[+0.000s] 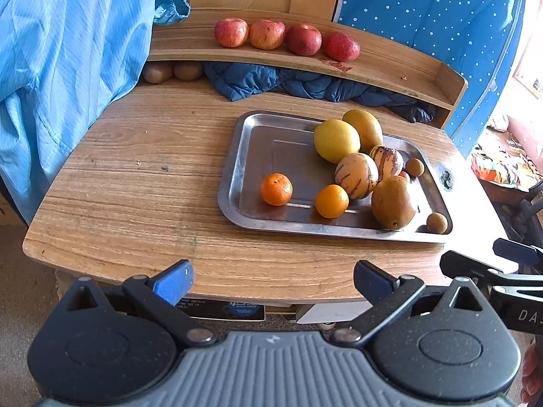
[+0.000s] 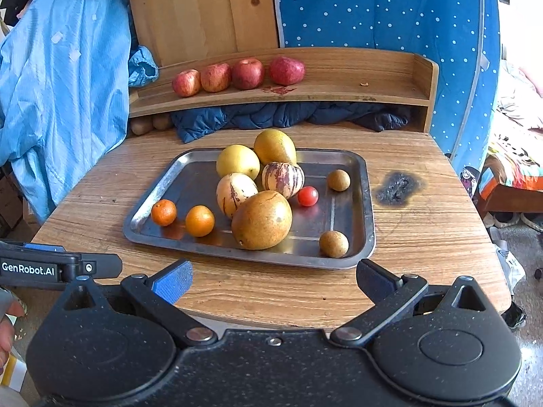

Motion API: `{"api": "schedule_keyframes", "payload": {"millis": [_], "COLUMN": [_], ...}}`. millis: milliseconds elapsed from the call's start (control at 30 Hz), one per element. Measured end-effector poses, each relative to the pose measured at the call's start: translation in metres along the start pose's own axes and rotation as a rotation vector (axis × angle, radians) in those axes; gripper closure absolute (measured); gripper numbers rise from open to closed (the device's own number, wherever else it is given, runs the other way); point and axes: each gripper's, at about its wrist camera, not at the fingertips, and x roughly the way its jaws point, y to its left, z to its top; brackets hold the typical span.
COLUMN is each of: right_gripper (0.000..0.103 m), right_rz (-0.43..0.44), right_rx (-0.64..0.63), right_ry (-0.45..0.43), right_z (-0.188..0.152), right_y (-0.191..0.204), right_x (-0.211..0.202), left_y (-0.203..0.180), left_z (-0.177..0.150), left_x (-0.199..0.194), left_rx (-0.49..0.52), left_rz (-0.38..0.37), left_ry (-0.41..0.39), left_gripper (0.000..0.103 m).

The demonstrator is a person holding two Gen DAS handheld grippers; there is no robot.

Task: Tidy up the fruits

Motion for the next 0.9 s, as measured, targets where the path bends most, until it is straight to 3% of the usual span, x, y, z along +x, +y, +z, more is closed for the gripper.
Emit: {"api": "schedule_keyframes", "payload": {"millis": [900], "right_gripper": [0.001], "right_rz": [0.008], "right_rx": [-0.003], "right_ry": [0.024], "right_z": [0.0026], "right_y": [0.0003], "right_x": [0.0061], "left_y": [0.0003], "left_z": [0.0006], "left_x": [0.0026], "left_rx": [-0.02], "left_rz": [0.009], "left_ry": [0.005], "left_gripper": [0.001]}}
